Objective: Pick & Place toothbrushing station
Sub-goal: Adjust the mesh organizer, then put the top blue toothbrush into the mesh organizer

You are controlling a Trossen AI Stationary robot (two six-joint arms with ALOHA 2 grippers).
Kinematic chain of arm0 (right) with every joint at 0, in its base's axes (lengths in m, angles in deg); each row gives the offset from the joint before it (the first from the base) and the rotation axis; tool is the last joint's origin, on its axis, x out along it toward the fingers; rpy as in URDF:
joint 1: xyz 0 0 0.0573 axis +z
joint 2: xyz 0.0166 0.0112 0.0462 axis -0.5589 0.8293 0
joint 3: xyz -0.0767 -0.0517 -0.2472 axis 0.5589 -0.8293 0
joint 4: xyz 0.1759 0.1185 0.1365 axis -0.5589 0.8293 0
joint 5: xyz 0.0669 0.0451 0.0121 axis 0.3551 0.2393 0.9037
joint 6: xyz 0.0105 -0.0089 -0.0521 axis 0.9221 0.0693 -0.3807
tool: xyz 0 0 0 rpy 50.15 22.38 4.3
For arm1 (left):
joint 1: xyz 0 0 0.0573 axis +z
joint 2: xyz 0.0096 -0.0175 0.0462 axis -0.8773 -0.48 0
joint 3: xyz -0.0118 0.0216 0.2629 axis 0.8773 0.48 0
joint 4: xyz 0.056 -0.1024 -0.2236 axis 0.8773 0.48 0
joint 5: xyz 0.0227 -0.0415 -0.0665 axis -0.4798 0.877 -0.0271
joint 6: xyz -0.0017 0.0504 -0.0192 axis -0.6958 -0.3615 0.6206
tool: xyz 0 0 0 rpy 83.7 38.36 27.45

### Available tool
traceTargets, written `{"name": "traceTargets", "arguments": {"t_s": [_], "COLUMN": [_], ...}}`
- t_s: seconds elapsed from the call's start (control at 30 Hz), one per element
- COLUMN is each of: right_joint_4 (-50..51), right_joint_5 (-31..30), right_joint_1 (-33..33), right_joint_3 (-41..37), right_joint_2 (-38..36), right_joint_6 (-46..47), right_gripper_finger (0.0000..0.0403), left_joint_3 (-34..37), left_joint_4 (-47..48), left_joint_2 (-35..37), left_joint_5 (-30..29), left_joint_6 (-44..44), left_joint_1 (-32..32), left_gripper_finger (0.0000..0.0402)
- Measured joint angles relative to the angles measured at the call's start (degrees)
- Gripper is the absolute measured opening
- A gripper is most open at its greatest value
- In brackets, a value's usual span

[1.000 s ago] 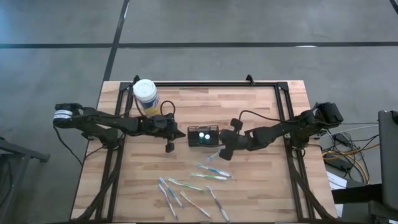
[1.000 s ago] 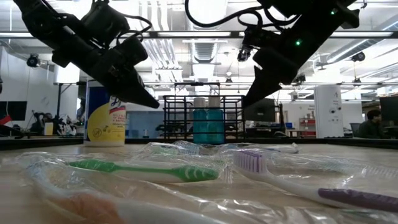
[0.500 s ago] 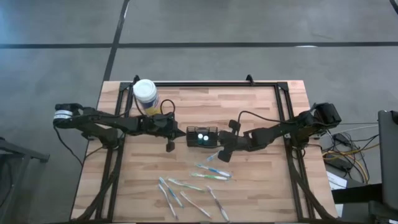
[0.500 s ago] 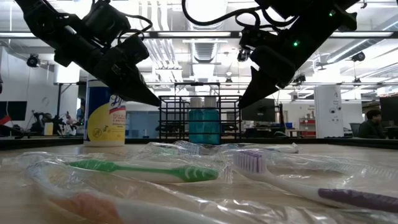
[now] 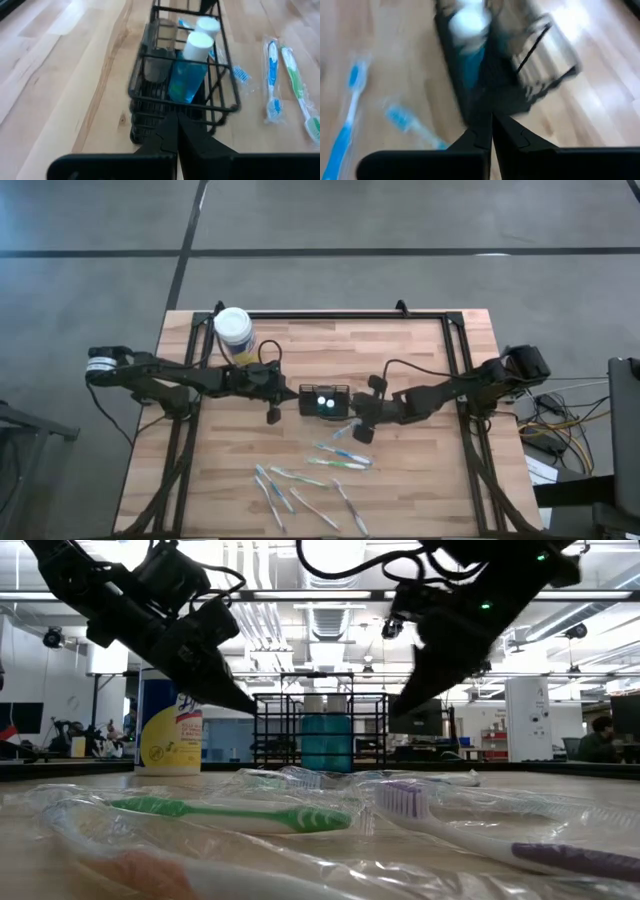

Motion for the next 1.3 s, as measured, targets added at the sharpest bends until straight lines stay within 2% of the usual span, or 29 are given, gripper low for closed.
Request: {"name": "traceTargets", "arguments": {"t_s": [0.2,0.4,0.53,0.67,0.9,1.0,1.1,1.23,1.3], "right_joint_4": [6.6,10.0,14.3,13.1,7.4,3.5,-2.6,-10.7,-11.6], "right_joint_5": [0.0,6.1,7.3,7.0,5.6,-0.7,-5.5,-5.5,-5.6], "right_joint_1": [-0.2,0.0,0.5,2.8,9.3,12.5,15.3,15.7,15.7], "right_joint_3": [0.0,0.0,0.0,-0.6,-2.9,-4.7,-8.0,-13.6,-16.4], "right_joint_2": [-3.2,-6.6,-9.6,-13.5,-24.6,-29.9,-34.7,-39.8,-41.3], "right_joint_6": [1.9,2.0,2.8,0.0,-5.3,-10.1,-15.1,-16.3,-15.8], "right_gripper_finger": [0.0008,0.0008,0.0008,0.0009,0.0027,0.0044,0.0058,0.0070,0.0079], "left_joint_3": [0.0,0.0,0.0,0.0,-1.7,-0.4,2.3,8.2,10.9], "left_joint_4": [2.0,3.3,8.1,14.0,26.2,25.9,22.9,19.5,19.9], "left_joint_2": [0.2,1.4,5.5,13.3,32.7,41.8,50.2,59.2,61.9], "left_joint_5": [-0.3,-0.5,-0.6,-1.1,-0.2,1.6,2.3,2.5,-2.0], "left_joint_6": [-0.6,-1.9,-5.2,-5.8,-8.4,-11.4,-10.4,-5.7,-4.3], "left_joint_1": [0.0,0.0,0.0,0.0,-3.1,-5.0,-5.4,-5.5,-5.3], "left_gripper_finger": [0.0003,0.0004,0.0006,0.0006,0.0007,0.0007,0.0007,0.0007,0.0008]}}
